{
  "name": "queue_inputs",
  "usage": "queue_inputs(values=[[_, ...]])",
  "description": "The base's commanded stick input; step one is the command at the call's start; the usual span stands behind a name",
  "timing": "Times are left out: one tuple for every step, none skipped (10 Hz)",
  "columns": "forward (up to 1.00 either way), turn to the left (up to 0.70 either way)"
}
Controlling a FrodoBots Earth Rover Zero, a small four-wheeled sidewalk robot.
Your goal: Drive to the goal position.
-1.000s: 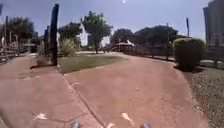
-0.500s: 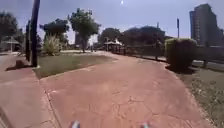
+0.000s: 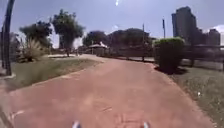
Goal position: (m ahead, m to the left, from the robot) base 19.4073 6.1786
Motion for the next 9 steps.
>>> queue_inputs(values=[[0.85, 0.00], [0.85, 0.00], [0.85, 0.00], [0.85, 0.00], [0.85, 0.00], [0.85, 0.00], [0.85, 0.00], [0.85, 0.00], [0.85, 0.00]])
